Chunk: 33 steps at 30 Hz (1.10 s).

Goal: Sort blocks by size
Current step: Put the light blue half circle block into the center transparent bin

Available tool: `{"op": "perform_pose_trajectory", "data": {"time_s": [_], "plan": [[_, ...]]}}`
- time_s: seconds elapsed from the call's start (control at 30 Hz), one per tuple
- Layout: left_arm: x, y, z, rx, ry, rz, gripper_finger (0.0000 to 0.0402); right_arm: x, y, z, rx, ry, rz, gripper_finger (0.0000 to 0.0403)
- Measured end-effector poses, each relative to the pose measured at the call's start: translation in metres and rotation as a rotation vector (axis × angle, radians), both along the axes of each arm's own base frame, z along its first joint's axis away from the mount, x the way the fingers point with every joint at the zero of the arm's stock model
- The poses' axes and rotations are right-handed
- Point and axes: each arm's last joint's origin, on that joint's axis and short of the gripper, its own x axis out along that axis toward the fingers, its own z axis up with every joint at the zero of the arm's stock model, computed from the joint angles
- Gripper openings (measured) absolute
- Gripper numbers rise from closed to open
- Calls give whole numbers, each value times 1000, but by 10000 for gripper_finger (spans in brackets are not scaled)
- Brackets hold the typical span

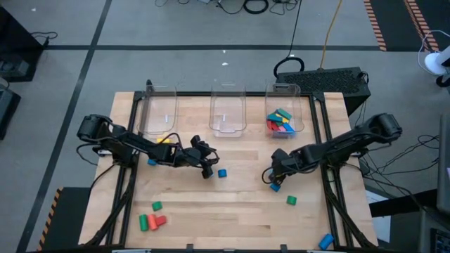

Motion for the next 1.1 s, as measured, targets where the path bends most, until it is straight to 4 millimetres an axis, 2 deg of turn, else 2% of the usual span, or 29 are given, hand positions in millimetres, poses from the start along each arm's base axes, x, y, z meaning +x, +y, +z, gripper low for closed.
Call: {"op": "perform_pose_trajectory", "data": {"time_s": [0.13,0.33,0.6,0.8,0.93,1.1], "plan": [[0,0,0,0,-1,0,196,4,1,-8,-12,12,9,169],[0,0,0,-1,-3,0,196,8,1,-8,-39,-15,51,169],[0,0,0,-1,-3,-1,196,8,0,-8,-45,-11,95,145],[0,0,0,-1,-3,-1,196,6,1,4,-82,-6,353,158],[0,0,0,-1,-3,-1,196,6,-1,16,-192,41,523,182],[0,0,0,-1,-3,-1,196,9,0,24,-336,49,833,214]]}}
